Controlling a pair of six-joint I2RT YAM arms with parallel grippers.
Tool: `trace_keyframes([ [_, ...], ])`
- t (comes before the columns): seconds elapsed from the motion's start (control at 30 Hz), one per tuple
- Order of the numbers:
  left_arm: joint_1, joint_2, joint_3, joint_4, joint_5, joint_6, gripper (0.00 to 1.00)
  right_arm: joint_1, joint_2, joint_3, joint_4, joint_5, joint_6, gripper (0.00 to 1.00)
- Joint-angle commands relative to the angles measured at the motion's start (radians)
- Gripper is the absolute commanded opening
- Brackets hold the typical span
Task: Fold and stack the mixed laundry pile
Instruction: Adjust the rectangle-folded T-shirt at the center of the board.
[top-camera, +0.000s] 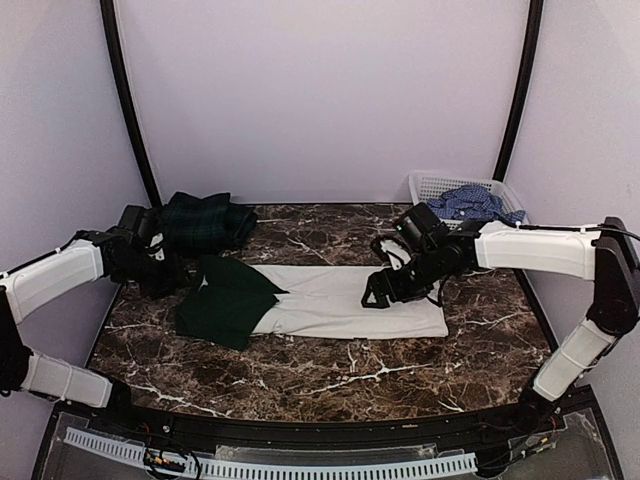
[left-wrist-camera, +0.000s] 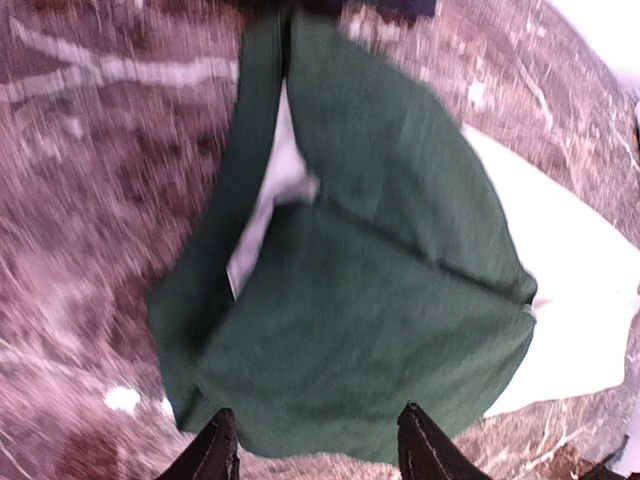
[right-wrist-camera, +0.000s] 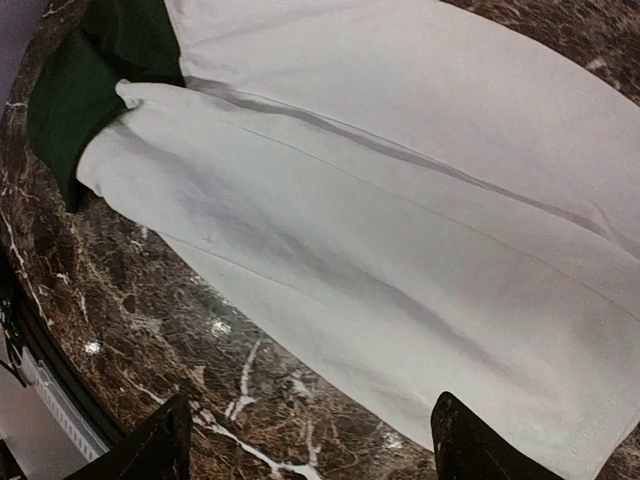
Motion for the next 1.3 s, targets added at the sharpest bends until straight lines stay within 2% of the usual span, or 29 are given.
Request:
trace_keyframes([
  [0.0,-0.019,-0.058,-0.099,-0.019,0.074,-0.127,0.52,0.117,0.077,0.094,0.147,-0.079,0.082,0.77],
  [0.13,-0.018,-0.047,-0.169,0.037,0.086,-0.19,0.48,0.225,0.227,0.235,0.217,-0.098,0.1,0.73],
  [0.33,-0.012,-0.003,-0.21,0.094,0.073,-0.198,0.48,0.323,0.43,0.412,0.279,-0.118,0.105,0.7],
  [0.43,0.003,0.016,-0.208,0.113,0.073,-0.191,0.47,0.355,0.495,0.467,0.339,-0.143,0.123,0.68],
  [0.6,0.016,0.049,-0.208,0.134,0.075,-0.182,0.46,0.387,0.594,0.573,0.335,-0.14,0.119,0.67],
  [0.8,0.034,0.056,-0.224,0.144,0.07,-0.174,0.45,0.406,0.68,0.628,0.36,-0.163,0.135,0.62],
  [1.03,0.041,0.038,-0.219,0.133,0.064,-0.171,0.44,0.445,0.731,0.643,0.373,-0.119,0.186,0.53],
  [1.27,0.06,0.016,-0.225,0.125,0.057,-0.171,0.45,0.464,0.788,0.672,0.395,-0.079,0.218,0.51],
])
